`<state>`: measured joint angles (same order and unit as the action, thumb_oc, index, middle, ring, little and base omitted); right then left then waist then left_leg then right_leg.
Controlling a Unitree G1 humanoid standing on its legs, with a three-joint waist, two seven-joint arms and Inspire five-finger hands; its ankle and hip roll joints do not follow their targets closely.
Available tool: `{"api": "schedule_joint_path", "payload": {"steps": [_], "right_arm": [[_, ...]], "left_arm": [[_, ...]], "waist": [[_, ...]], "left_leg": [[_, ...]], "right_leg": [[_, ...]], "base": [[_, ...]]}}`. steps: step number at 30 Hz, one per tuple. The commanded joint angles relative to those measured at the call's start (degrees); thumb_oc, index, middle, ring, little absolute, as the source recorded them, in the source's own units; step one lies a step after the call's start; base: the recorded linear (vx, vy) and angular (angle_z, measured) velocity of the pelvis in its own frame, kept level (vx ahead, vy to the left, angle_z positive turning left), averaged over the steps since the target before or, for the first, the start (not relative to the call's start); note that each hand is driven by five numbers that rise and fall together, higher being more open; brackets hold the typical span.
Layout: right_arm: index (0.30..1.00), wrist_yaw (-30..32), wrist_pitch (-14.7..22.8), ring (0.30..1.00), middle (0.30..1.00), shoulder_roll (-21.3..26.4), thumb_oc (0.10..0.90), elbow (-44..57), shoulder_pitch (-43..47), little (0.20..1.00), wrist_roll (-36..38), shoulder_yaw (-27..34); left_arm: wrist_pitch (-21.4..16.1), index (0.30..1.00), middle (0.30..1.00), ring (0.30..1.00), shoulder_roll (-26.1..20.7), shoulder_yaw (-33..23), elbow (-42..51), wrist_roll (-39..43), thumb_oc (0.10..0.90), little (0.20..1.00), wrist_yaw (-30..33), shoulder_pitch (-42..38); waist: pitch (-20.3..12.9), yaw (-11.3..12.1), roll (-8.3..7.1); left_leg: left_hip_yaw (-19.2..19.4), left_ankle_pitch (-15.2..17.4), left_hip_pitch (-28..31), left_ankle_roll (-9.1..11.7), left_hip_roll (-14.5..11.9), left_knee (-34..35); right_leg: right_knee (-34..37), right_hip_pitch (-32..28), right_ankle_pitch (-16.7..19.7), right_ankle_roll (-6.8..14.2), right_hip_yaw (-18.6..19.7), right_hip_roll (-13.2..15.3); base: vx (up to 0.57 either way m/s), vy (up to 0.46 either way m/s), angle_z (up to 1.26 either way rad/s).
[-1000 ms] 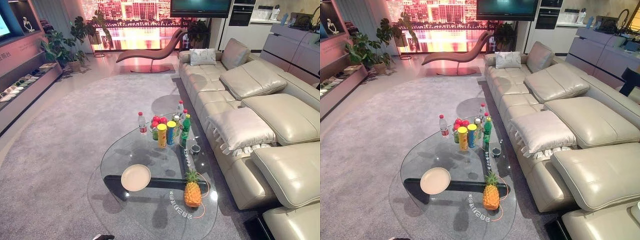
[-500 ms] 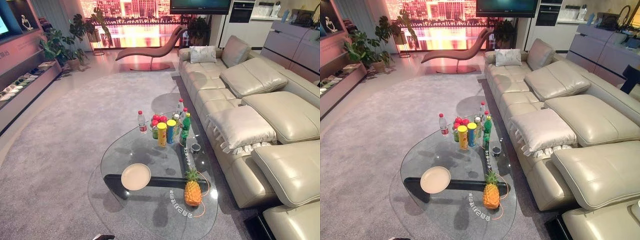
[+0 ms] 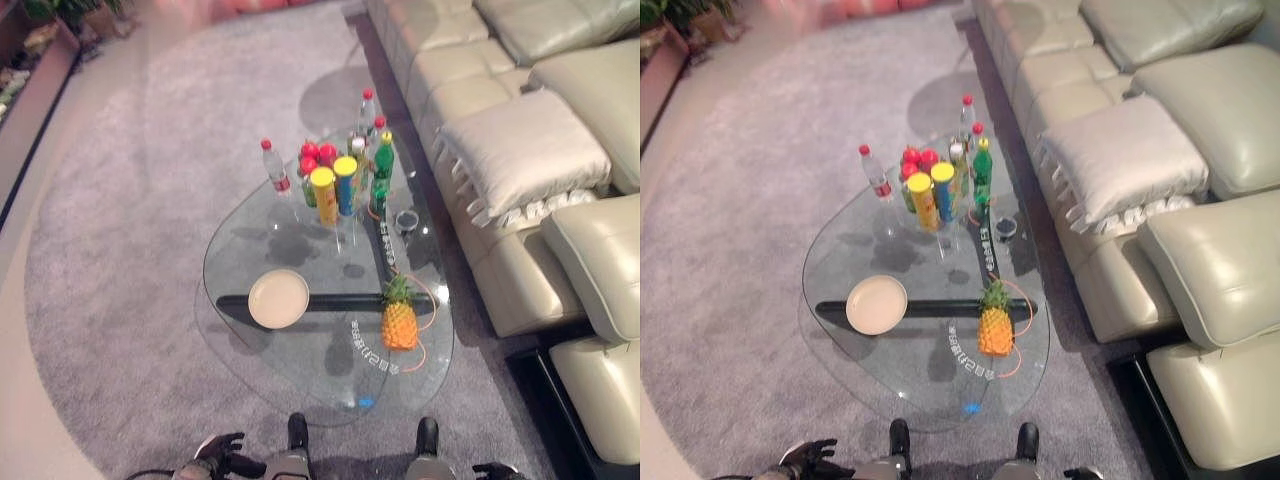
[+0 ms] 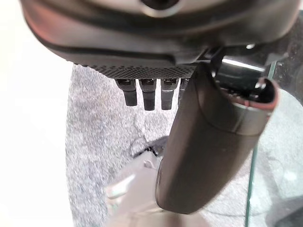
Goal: Pick up the fruit to the plate
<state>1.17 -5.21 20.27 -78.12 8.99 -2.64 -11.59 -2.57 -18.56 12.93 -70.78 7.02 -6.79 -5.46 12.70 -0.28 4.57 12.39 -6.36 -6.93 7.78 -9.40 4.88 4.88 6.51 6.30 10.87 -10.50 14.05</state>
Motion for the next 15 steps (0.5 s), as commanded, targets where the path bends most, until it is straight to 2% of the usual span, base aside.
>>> {"api": "schedule_joint_path", "payload": {"steps": [1, 5, 8, 13, 15], "right_arm": [[0.9, 0.8, -0.7, 0.9, 0.9, 3.3, 0.8, -0.6, 4.1, 0.9, -0.9, -1.3], [0.9, 4.8, 4.4, 0.9, 0.9, 4.6, 0.8, 1.5, 6.2, 0.9, 2.5, -0.6], [0.9, 10.4, 9.4, 0.9, 0.9, 5.9, 0.8, 6.3, 8.7, 0.9, 5.6, 0.0], [0.9, 16.5, 14.4, 0.9, 0.9, 6.5, 0.8, 9.9, 11.7, 0.9, 7.8, 1.7], [0.9, 17.2, 14.8, 0.9, 0.9, 6.6, 0.8, 10.2, 12.7, 0.9, 8.5, 1.8]], "left_arm": [[-2.8, 0.9, 0.9, 0.9, -0.5, 0.3, -0.2, 10.3, 0.8, 0.9, -4.0, -5.1], [-2.7, 0.9, 0.9, 0.9, -1.7, -2.1, 1.8, 19.5, 0.8, 0.9, -3.6, -7.7], [-4.5, 0.9, 0.9, 0.9, -2.9, -3.3, 3.9, 26.8, 0.8, 0.9, -0.9, -10.1], [-6.9, 0.9, 0.9, 0.9, -3.8, -4.0, 5.8, 30.8, 0.8, 0.9, 1.3, -14.1], [-7.3, 0.9, 0.9, 0.9, -4.0, -3.8, 5.9, 31.0, 0.8, 0.9, 1.8, -15.2]], "waist": [[4.7, 0.1, -1.77], [7.8, 0.9, -2.24], [10.4, 0.6, -2.73], [14.1, 0.2, -3.05], [14.9, 0.1, -3.08]], "left_leg": [[-2.0, 1.1, -1.3, 1.2, -3.3, 0.1], [-2.4, 0.6, -4.1, 1.3, -3.4, 0.1], [-3.2, -0.2, -7.1, 1.4, -3.6, -0.2], [-4.8, 0.2, -13.1, 1.0, -2.8, -4.3], [-5.3, 0.5, -14.7, 0.9, -2.6, -5.8]], "right_leg": [[0.1, 4.5, 3.3, 2.6, -0.2, 5.7], [0.1, 6.9, 3.5, 2.8, -0.1, 5.8], [-1.0, 10.1, 3.6, 2.4, 0.2, 5.3], [-6.9, 16.7, 2.3, 2.0, 1.6, 5.3], [-8.3, 18.2, 2.0, 1.8, 1.9, 5.3]], "base": [[-0.07, 0.006, -0.15], [-0.07, -0.012, -0.06], [-0.13, -0.023, -0.08], [-0.15, -0.017, 0.05], [-0.13, -0.021, 0.11]]}}
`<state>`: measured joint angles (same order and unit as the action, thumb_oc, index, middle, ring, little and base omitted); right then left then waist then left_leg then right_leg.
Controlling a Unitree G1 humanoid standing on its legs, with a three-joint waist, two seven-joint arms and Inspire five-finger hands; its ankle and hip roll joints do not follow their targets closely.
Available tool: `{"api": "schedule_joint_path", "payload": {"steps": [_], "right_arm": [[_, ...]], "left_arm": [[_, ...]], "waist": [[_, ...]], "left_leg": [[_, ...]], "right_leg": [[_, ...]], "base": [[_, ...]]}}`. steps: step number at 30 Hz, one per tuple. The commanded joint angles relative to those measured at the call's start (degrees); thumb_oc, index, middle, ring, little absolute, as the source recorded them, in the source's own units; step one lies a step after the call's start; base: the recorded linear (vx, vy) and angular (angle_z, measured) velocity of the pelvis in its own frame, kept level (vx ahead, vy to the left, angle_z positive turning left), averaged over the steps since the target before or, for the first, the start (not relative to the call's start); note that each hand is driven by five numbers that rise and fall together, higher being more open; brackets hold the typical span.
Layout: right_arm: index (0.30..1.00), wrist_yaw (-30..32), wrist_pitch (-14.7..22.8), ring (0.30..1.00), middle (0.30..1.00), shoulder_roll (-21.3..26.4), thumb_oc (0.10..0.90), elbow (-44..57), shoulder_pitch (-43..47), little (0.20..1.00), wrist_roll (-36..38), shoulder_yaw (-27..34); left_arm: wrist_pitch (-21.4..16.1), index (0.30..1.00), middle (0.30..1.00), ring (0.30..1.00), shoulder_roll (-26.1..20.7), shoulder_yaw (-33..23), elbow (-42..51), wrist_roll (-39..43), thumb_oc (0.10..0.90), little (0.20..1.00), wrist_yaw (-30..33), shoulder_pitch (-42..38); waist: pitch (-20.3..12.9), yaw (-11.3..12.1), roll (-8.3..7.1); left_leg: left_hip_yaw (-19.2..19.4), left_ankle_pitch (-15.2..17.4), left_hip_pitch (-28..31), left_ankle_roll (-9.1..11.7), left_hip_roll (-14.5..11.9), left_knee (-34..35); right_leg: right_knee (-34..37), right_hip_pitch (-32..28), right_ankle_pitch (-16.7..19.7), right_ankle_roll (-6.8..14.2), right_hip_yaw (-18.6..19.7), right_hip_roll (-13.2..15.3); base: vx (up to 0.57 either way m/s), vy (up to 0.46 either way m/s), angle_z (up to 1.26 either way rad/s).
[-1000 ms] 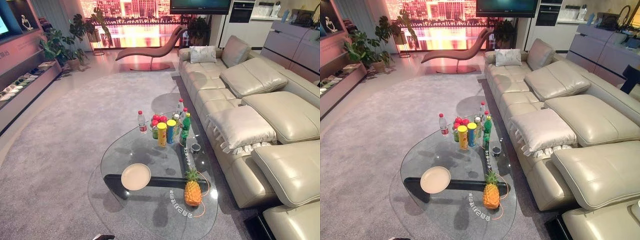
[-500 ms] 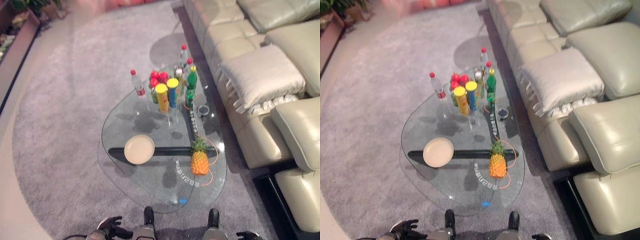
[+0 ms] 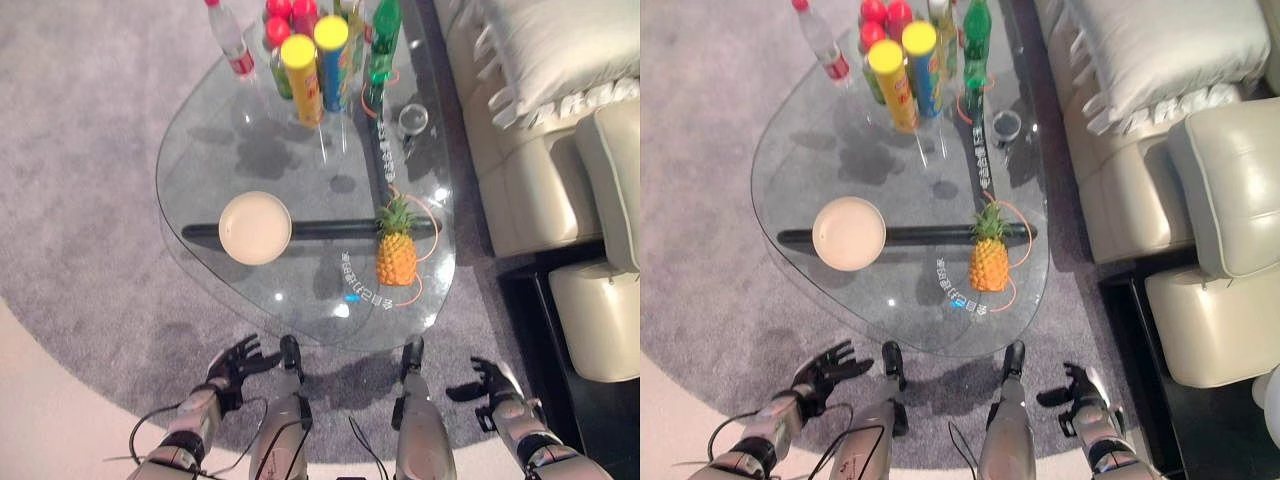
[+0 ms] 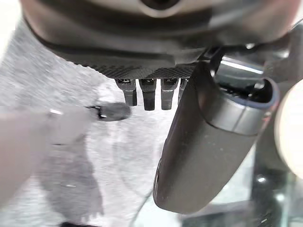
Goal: Pick up the fruit to the plate
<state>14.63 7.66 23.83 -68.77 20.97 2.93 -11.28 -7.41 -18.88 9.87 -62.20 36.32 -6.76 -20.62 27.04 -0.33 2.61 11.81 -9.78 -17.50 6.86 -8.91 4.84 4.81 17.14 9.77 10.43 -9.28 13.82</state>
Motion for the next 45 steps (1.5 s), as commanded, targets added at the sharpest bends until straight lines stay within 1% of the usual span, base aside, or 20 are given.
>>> {"api": "schedule_joint_path", "payload": {"steps": [1, 4, 5, 9, 13, 14, 22, 34, 36, 39, 42, 44, 45], "right_arm": [[0.9, 4.0, 2.2, 0.9, 0.9, 3.1, 0.8, 1.1, 1.5, 0.9, 3.2, 1.5], [0.9, 4.0, 2.2, 0.9, 0.9, 3.4, 0.8, 1.8, 3.5, 0.9, 4.3, 1.2], [0.9, 4.1, 2.2, 0.9, 0.9, 3.4, 0.8, 2.3, 4.2, 0.9, 4.8, 0.8], [0.9, 4.8, 2.4, 0.9, 0.9, 3.2, 0.8, 3.5, 5.7, 0.9, 5.9, 0.0], [0.9, 5.2, 3.3, 0.9, 0.9, 3.5, 0.8, 4.0, 6.9, 0.9, 6.6, -0.5], [0.9, 5.5, 3.1, 0.9, 0.9, 3.7, 0.8, 4.6, 7.6, 0.9, 7.2, -0.6], [0.9, 6.5, 4.4, 0.9, 0.9, 4.4, 0.8, 5.8, 9.6, 0.9, 8.0, -0.9], [0.9, 8.1, 4.3, 0.9, 0.9, 5.4, 0.8, 5.5, 11.2, 0.9, 9.4, -0.7], [0.9, 10.0, 3.6, 0.9, 0.9, 5.7, 0.8, 4.8, 11.6, 0.9, 9.7, -0.3], [0.9, 15.1, 2.9, 0.9, 0.9, 6.4, 0.8, 3.2, 11.9, 0.9, 12.1, 1.4], [0.9, 19.4, 4.0, 0.9, 0.9, 7.8, 0.8, 1.5, 12.0, 0.9, 14.8, 5.0], [0.9, 21.1, 4.4, 0.9, 0.9, 8.4, 0.8, 1.7, 12.1, 0.9, 16.0, 5.9], [0.9, 23.6, 5.7, 0.9, 0.9, 9.2, 0.8, 2.0, 12.6, 0.9, 18.5, 7.5]], "left_arm": [[-2.4, 0.9, 0.9, 0.9, -3.8, -0.8, -2.5, 1.9, 0.8, 0.9, 1.9, -0.8], [-2.1, 0.9, 0.9, 0.9, -4.6, -0.9, -2.1, 2.0, 0.8, 0.9, 2.6, -2.7], [-1.9, 0.9, 0.9, 0.9, -4.9, -0.9, -1.9, 2.3, 0.8, 0.9, 3.1, -3.5], [-1.6, 0.9, 0.9, 0.9, -5.5, -0.9, -1.5, 2.1, 0.8, 0.9, 4.7, -4.7], [-1.3, 0.9, 0.9, 0.9, -6.0, -0.9, -1.2, 1.2, 0.8, 0.9, 6.1, -5.5], [-1.5, 0.9, 0.9, 0.9, -5.8, -0.9, -0.9, 1.0, 0.8, 0.9, 6.6, -5.6], [-2.7, 0.9, 0.9, 0.9, -6.0, -0.5, 0.0, 0.5, 0.8, 0.9, 10.2, -6.3], [-3.1, 0.9, 0.9, 0.9, -6.4, -0.3, 0.0, -0.7, 0.8, 0.9, 12.0, -6.6], [-3.0, 0.9, 0.9, 0.9, -6.6, -0.2, -0.3, -0.8, 0.8, 0.9, 12.1, -6.7], [-3.1, 0.9, 0.9, 0.9, -6.8, -0.1, -0.9, -1.1, 0.8, 0.9, 12.1, -6.8], [-3.5, 0.9, 0.9, 0.9, -6.8, 0.2, -1.3, -1.1, 0.8, 0.9, 11.8, -6.4], [-3.6, 0.9, 0.9, 0.9, -6.7, 0.4, -1.2, -1.3, 0.8, 0.9, 11.8, -6.2], [-3.5, 0.9, 0.9, 0.9, -6.5, 0.9, -1.0, -1.1, 0.8, 0.9, 12.1, -6.1]], "waist": [[1.2, 0.1, -1.18], [2.4, 0.0, -1.54], [2.7, 0.0, -1.79], [2.7, 0.2, -2.28], [2.8, 0.4, -2.47], [2.8, 0.5, -2.46], [2.8, 0.7, -2.18], [2.8, 1.0, -1.82], [2.8, 1.1, -1.84], [2.8, 1.2, -1.79], [2.8, 1.2, -1.67], [2.8, 1.3, -1.63], [2.8, 1.3, -1.49]], "left_leg": [[-5.0, 4.1, -5.3, 1.7, -3.1, -6.9], [-5.6, 4.8, -8.3, 1.7, -2.9, -10.3], [-6.2, 5.2, -10.3, 1.7, -3.0, -12.6], [-7.9, 6.6, -16.2, 1.8, -3.5, -18.6], [-8.3, 7.7, -19.5, 1.7, -3.8, -21.9], [-8.8, 8.0, -20.8, 1.7, -3.8, -23.3], [-9.4, 8.5, -24.4, 1.5, -3.8, -25.9], [-9.9, 8.2, -26.0, 1.5, -3.4, -25.9], [-10.0, 8.1, -26.1, 1.5, -3.4, -25.9], [-10.1, 8.1, -26.0, 1.5, -3.6, -25.8], [-10.1, 8.3, -25.8, 1.5, -3.8, -25.7], [-10.1, 8.3, -25.7, 1.4, -3.7, -25.7], [-10.1, 8.4, -25.7, 1.3, -3.7, -25.6]], "right_leg": [[-9.4, 8.6, -1.7, 2.2, 0.8, 5.6], [-12.4, 11.5, -2.5, 2.1, 1.3, 5.6], [-14.2, 13.3, -2.8, 2.0, 1.6, 5.6], [-18.8, 18.4, -4.0, 1.7, 2.4, 5.4], [-21.2, 21.7, -4.5, 1.6, 2.9, 5.2], [-22.2, 22.9, -4.7, 1.4, 3.2, 5.1], [-25.1, 26.6, -5.2, 0.9, 3.4, 5.0], [-26.2, 28.4, -5.5, 0.5, 3.0, 4.8], [-26.2, 28.5, -5.5, 0.5, 2.9, 4.8], [-26.3, 28.2, -5.5, 0.5, 2.7, 4.8], [-26.4, 28.0, -5.8, 0.5, 2.6, 4.6], [-26.4, 27.9, -5.7, 0.5, 2.5, 4.6], [-26.4, 27.9, -5.7, 0.6, 2.3, 4.7]], "base": [[-0.13, -0.024, 0.07], [-0.13, -0.026, 0.06], [-0.14, -0.032, 0.05], [-0.1, -0.042, 0.08], [-0.07, -0.033, 0.06], [-0.04, -0.015, 0.0], [-0.02, 0.0, -0.01], [0.0, -0.006, -0.01], [0.0, -0.007, 0.02], [0.02, -0.014, 0.04], [0.01, -0.006, 0.01], [0.0, 0.0, 0.0], [0.0, 0.0, 0.0]]}}
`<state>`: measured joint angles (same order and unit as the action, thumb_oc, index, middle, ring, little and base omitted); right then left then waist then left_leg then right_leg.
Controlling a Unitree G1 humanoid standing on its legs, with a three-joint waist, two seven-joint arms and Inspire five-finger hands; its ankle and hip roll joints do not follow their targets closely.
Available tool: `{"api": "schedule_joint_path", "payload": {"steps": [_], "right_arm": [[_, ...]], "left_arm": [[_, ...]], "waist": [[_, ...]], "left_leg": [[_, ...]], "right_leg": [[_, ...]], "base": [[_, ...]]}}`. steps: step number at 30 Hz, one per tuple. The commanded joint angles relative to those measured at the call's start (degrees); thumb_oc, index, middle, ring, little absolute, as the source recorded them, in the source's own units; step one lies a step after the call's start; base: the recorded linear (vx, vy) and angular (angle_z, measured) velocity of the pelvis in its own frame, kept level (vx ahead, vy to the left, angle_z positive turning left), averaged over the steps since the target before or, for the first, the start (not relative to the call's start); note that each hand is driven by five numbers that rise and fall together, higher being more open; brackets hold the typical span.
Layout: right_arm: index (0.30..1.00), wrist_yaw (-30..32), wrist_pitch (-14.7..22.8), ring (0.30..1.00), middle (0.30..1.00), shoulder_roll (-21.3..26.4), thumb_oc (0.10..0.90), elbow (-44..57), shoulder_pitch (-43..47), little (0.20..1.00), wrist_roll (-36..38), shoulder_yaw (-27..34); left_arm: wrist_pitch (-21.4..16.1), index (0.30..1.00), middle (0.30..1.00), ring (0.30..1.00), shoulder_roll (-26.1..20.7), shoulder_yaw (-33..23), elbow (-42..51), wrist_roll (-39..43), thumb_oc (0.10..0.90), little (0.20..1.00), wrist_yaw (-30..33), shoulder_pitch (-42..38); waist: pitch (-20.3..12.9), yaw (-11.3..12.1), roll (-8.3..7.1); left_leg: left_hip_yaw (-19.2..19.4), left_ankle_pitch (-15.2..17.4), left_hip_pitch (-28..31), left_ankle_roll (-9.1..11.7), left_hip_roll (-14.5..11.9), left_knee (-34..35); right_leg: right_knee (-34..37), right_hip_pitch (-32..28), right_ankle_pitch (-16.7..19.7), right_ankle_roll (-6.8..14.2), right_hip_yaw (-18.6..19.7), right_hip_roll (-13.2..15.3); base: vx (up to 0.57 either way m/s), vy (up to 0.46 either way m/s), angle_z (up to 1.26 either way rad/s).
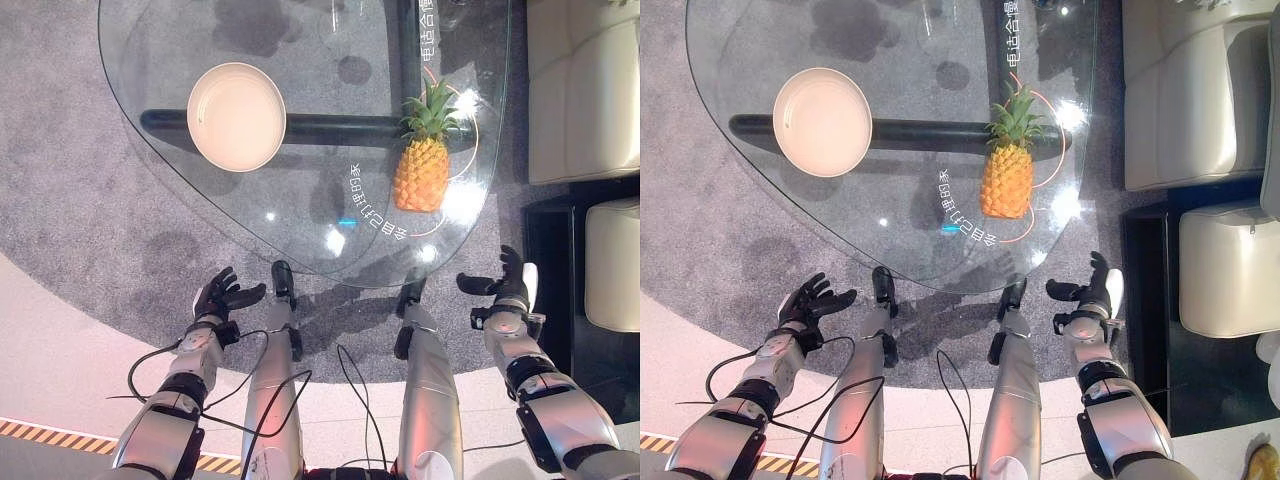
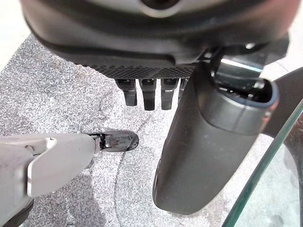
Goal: Pick up the fruit to the plate
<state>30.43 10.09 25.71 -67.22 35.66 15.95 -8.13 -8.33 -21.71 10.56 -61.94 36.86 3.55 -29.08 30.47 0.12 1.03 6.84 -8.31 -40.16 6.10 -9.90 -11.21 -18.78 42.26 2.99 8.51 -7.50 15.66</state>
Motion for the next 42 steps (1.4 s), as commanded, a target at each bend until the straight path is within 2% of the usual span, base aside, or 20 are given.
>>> {"api": "schedule_joint_path", "payload": {"steps": [1, 8, 13, 16, 20, 27, 36, 42], "right_arm": [[0.9, 8.7, 4.4, 0.9, 0.9, 7.9, 0.8, 0.6, -1.9, 0.9, 6.7, 5.3], [0.9, 17.0, 8.4, 0.9, 0.9, 9.8, 0.8, 12.1, -0.7, 0.9, 9.2, 8.1], [0.9, 22.8, 9.0, 0.9, 0.9, 10.2, 0.8, 24.1, -0.6, 0.9, 5.3, 6.4], [0.9, 23.9, 8.8, 0.9, 0.9, 10.2, 0.8, 29.9, -0.8, 0.9, 2.2, 5.6], [0.9, 22.9, 6.5, 0.9, 0.9, 8.9, 0.8, 40.7, -1.8, 0.9, -3.6, 3.5], [0.9, 19.1, 3.5, 0.9, 0.9, 7.0, 0.8, 51.2, -3.3, 0.9, -9.2, -1.1], [0.9, 14.6, 1.4, 0.9, 0.9, 5.4, 0.8, 56.7, -4.2, 0.9, -9.7, -4.5], [0.9, 13.9, 0.6, 0.9, 0.9, 4.7, 0.8, 57.7, -4.3, 0.9, -10.0, -5.7]], "left_arm": [[-2.7, 0.9, 0.9, 0.9, -3.6, 0.3, -1.3, -1.7, 0.8, 0.9, 1.8, 2.4], [-2.3, 0.9, 0.9, 0.9, -3.3, 1.2, 0.0, -1.6, 0.8, 0.9, 3.3, 3.4], [-2.1, 0.9, 0.9, 0.9, -2.8, 1.6, 1.1, -1.0, 0.8, 0.9, 4.0, 3.8], [-2.1, 0.9, 0.9, 0.9, -2.6, 1.6, 1.4, -0.9, 0.8, 0.9, 4.1, 4.0], [-2.6, 0.9, 0.9, 0.9, -1.5, 1.1, 1.7, -1.2, 0.8, 0.9, 4.4, 4.6], [-3.7, 0.9, 0.9, 0.9, -0.8, 0.2, 1.5, -1.8, 0.8, 0.9, 3.6, 5.8], [-4.6, 0.9, 0.9, 0.9, 0.3, 0.0, 1.7, -3.3, 0.8, 0.9, 2.9, 6.8], [-4.3, 0.9, 0.9, 0.9, 1.0, 0.5, 2.3, -3.5, 0.8, 0.9, 3.5, 7.0]], "waist": [[-0.7, 0.9, 0.13], [-0.7, 0.7, -0.11], [-0.7, 0.1, -0.22], [-0.7, -0.2, -0.13], [-0.7, -0.7, 0.09], [-0.7, -0.9, 0.35], [-0.7, -1.1, 0.66], [-0.7, -1.0, 0.96]], "left_leg": [[-5.2, 6.9, -3.0, 2.0, -2.7, -9.5], [-5.2, 7.1, -2.5, 1.9, -2.6, -9.1], [-4.9, 6.8, -2.1, 1.8, -2.3, -8.3], [-4.9, 6.7, -2.1, 1.7, -2.1, -8.2], [-4.8, 6.4, -2.1, 1.5, -1.8, -7.6], [-4.3, 5.8, -1.7, 1.4, -1.5, -6.8], [-3.8, 5.4, -1.8, 1.6, -1.6, -6.8], [-3.4, 5.2, -1.4, 1.7, -1.6, -6.5]], "right_leg": [[-2.9, 2.7, 1.0, 2.5, 0.4, 2.9], [-3.0, 2.5, 1.1, 2.6, -0.1, 3.1], [-2.3, 2.4, 1.4, 2.5, -0.3, 3.1], [-2.2, 2.4, 1.4, 2.5, -0.3, 3.2], [-1.7, 2.7, 1.5, 2.5, -0.1, 3.3], [-1.1, 2.5, 1.7, 2.4, 0.1, 3.6], [-1.0, 2.7, 1.8, 2.4, 0.3, 3.9], [-1.0, 2.6, 1.7, 2.5, 0.3, 4.0]], "base": [[0.0, 0.0, 0.0], [0.0, 0.0, 0.0], [0.0, 0.017, 0.0], [0.0, 0.012, 0.0], [0.0, 0.03, 0.0], [0.0, 0.004, 0.0], [0.0, 0.0, 0.0], [0.0, 0.0, 0.0]]}}
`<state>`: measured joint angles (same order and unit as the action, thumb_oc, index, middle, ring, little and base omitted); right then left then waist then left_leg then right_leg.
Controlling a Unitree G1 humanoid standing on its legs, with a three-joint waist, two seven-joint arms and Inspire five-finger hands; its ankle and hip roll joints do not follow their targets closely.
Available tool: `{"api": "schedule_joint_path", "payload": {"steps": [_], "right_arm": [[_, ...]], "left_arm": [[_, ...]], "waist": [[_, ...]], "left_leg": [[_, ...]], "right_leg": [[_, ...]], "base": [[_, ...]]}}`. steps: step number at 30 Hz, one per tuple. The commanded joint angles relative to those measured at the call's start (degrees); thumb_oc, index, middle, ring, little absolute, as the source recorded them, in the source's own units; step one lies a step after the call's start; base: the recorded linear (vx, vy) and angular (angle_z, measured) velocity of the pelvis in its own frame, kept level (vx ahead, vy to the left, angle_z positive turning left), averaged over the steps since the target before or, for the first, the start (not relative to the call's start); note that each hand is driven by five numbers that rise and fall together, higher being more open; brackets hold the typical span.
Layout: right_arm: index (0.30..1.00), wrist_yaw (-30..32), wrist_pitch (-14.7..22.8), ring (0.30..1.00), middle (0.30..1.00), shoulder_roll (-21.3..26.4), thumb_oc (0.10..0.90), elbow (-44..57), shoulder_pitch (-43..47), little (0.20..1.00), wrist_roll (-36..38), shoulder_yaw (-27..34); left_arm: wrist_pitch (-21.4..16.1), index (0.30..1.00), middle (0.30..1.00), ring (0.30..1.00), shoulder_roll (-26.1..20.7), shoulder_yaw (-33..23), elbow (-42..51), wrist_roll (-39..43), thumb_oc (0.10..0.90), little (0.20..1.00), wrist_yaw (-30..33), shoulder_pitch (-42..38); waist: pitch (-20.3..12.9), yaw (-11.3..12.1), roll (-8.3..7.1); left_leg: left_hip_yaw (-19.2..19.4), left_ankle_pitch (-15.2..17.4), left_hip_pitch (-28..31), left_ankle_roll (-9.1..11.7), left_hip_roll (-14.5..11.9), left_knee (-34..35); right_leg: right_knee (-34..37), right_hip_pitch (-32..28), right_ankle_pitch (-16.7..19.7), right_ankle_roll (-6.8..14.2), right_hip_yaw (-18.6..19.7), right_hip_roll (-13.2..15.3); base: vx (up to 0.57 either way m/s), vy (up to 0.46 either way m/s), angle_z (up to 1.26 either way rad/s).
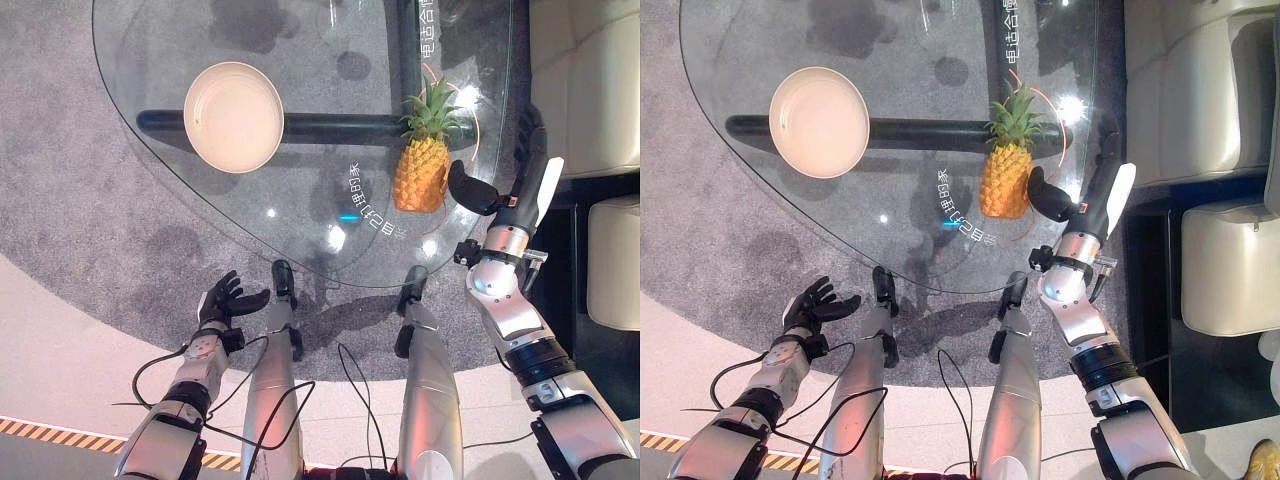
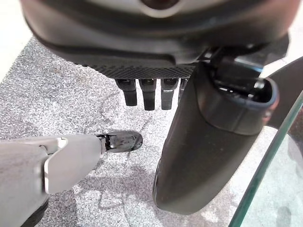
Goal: Pick up the fruit to the plate
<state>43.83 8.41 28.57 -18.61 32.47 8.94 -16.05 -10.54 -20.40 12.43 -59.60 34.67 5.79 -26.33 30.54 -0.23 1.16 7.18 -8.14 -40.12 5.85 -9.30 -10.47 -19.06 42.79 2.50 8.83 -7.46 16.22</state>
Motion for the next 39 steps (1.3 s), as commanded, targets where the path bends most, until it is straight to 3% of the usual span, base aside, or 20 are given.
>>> {"api": "schedule_joint_path", "payload": {"steps": [1, 31, 39], "right_arm": [[0.9, 0.3, 2.1, 0.9, 0.9, 1.8, 0.8, 9.1, -1.1, 0.9, -2.9, 2.0], [0.9, -3.5, -2.9, 0.9, 0.9, 1.4, 0.8, 11.0, -0.1, 0.9, -0.1, -4.4], [0.9, -5.0, -4.0, 0.9, 0.9, 0.5, 0.8, 8.6, -0.3, 0.9, 4.5, -5.4]], "left_arm": [[-2.1, 0.9, 0.9, 0.9, -0.4, -1.4, -0.2, -1.2, 0.8, 0.9, 1.0, 4.4], [-1.4, 0.9, 0.9, 0.9, 0.2, 0.3, -0.4, -0.9, 0.8, 0.9, 0.5, 4.3], [-1.4, 0.9, 0.9, 0.9, 0.4, 0.8, -0.5, -1.0, 0.8, 0.9, 0.5, 4.3]], "waist": [[-0.7, -0.6, 0.89], [-0.7, -0.2, 1.35], [-0.7, -0.1, 1.49]], "left_leg": [[-3.7, 5.0, -1.3, 1.9, -2.2, -7.1], [-2.8, 3.8, 0.4, 2.1, -2.4, -5.3], [-2.7, 3.8, 0.2, 2.1, -2.4, -5.5]], "right_leg": [[-0.6, 1.9, 2.2, 2.1, 0.2, 3.5], [-0.7, 1.0, 2.0, 1.8, -0.3, 3.5], [-1.1, 1.2, 1.9, 1.7, -0.2, 3.6]], "base": [[0.0, 0.0, 0.0], [0.0, -0.001, 0.0], [0.0, 0.0, 0.0]]}}
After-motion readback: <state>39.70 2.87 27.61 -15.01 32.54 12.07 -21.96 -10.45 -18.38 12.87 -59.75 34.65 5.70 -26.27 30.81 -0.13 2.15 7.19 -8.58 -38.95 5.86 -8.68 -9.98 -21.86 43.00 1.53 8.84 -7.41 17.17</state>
